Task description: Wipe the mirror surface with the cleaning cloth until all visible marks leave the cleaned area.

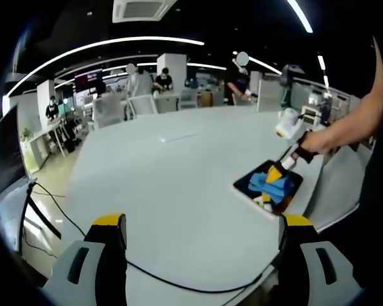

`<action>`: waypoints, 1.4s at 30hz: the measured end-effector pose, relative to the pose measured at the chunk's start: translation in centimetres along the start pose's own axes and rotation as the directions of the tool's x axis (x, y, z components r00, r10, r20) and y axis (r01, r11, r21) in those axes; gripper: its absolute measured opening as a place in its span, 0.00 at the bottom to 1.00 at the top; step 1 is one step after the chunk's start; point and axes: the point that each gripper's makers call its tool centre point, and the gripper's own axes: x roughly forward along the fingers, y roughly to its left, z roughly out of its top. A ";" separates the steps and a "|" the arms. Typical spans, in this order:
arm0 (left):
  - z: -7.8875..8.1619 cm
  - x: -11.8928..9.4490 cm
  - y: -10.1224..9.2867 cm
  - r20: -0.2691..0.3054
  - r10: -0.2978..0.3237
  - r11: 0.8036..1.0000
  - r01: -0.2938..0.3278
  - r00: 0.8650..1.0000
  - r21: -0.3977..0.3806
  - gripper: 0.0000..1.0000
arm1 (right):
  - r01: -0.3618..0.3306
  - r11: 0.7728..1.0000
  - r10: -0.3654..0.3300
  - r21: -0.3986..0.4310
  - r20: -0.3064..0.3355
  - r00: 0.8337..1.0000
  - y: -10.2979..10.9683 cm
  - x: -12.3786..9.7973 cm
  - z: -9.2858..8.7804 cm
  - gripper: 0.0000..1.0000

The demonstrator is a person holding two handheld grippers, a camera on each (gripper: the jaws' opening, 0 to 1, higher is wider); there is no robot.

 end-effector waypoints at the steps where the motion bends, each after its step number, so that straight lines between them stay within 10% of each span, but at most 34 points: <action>1: 0.0 0.0 0.0 -0.001 0.000 1.000 0.000 1.000 0.001 0.99 | 0.003 1.000 -0.003 -0.005 -0.004 1.000 -0.2 -0.1 -0.1 0.01; 42: 0.5 -0.5 -2.8 -0.012 0.044 0.999 -0.043 0.999 0.016 0.99 | 0.046 0.995 -0.055 -0.092 -0.093 0.994 -7.4 -4.5 -2.8 0.01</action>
